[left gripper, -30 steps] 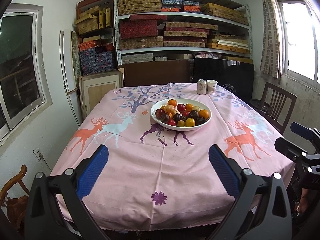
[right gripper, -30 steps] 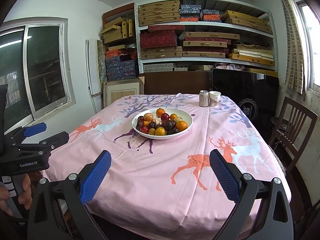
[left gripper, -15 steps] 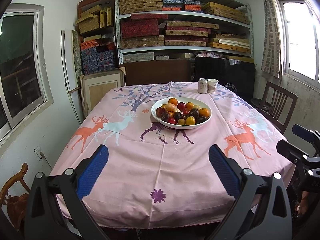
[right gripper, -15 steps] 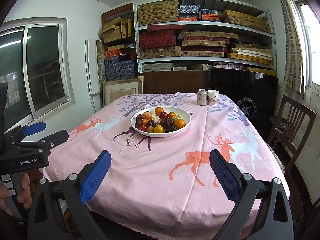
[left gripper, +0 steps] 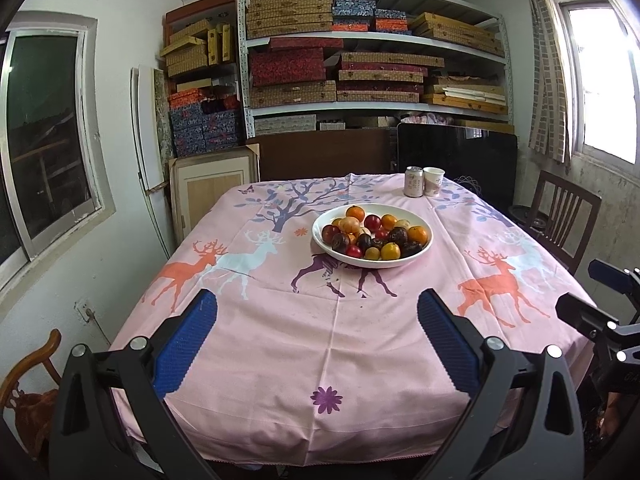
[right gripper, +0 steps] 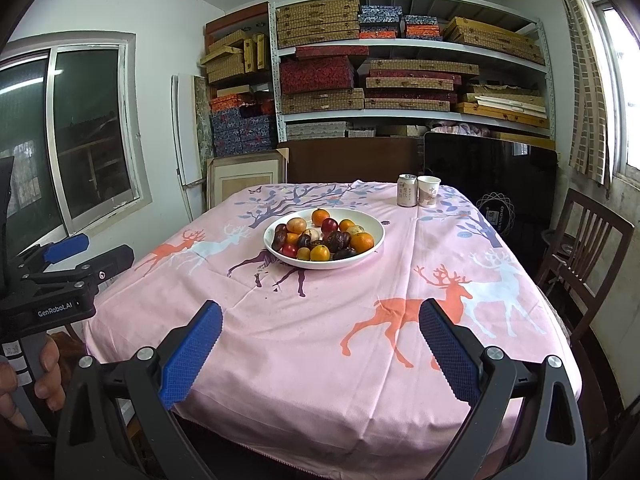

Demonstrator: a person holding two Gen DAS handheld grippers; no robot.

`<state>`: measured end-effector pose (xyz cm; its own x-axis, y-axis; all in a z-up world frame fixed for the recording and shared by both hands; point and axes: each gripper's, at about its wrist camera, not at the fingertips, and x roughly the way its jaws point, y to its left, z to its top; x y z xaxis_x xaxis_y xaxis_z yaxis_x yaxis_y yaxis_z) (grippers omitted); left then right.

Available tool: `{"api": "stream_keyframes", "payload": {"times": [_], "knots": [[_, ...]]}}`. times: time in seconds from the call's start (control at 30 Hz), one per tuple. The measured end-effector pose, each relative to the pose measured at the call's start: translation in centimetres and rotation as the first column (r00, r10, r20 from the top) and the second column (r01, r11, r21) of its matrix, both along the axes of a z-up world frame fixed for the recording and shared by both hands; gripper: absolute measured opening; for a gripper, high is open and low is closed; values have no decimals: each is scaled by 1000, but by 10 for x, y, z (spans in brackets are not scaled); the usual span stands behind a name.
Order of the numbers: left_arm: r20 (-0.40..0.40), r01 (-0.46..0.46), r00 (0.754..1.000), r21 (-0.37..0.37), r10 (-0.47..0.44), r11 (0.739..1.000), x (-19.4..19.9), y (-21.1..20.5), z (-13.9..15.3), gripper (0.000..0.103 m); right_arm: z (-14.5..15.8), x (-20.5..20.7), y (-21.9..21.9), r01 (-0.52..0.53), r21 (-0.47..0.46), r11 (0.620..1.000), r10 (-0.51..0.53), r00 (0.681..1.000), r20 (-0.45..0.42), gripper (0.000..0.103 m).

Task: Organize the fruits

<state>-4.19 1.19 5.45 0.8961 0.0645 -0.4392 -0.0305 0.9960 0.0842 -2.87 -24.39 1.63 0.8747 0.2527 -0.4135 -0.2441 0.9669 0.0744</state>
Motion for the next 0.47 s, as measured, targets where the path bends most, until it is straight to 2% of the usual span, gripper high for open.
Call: {"api": "stream_keyframes", "payload": {"times": [0.2, 0.47], "knots": [[-9, -5, 1000, 11, 6, 1000, 1, -1, -1, 98, 0, 0, 0, -3, -2, 1000, 3, 1000, 1, 99], [-27, -7, 1000, -17, 7, 1000, 3, 5, -2, 98, -2, 0, 1, 1, 2, 1000, -1, 1000, -2, 99]]}}
